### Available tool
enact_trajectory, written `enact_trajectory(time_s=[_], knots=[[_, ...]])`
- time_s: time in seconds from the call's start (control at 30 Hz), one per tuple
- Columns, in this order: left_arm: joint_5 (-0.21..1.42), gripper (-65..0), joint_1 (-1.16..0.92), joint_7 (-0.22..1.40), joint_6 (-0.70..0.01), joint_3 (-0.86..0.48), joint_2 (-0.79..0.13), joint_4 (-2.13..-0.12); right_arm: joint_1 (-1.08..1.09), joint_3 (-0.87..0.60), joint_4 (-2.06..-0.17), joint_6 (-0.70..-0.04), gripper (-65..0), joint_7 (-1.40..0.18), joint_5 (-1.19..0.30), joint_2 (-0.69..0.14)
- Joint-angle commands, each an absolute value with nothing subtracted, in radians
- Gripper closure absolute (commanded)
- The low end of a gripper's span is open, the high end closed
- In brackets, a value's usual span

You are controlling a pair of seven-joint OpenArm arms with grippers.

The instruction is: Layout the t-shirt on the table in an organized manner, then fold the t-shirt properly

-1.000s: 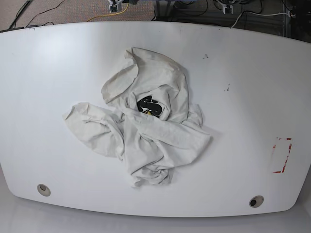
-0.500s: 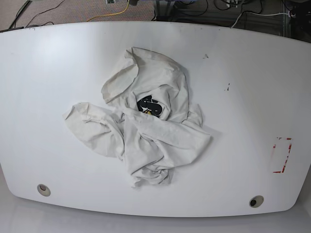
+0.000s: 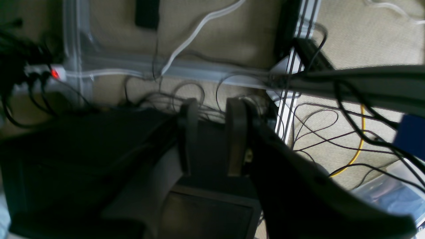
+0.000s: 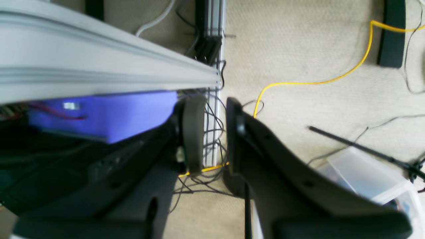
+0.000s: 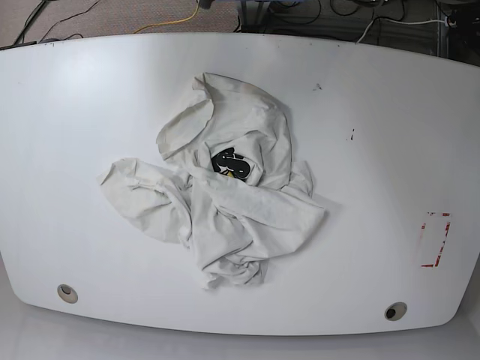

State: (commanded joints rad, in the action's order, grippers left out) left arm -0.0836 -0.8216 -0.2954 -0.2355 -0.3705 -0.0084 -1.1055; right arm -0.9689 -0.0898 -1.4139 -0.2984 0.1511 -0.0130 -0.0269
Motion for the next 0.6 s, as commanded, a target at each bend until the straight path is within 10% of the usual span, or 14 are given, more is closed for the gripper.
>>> enact_trajectory(time_s=[0.6], knots=[[-0.053, -12.9, -1.073, -0.295, -0.236, -0.348, 0.036, -1.558, -1.211, -0.145, -1.764, -0.298, -11.4, 0.151, -0.131, -0.028]])
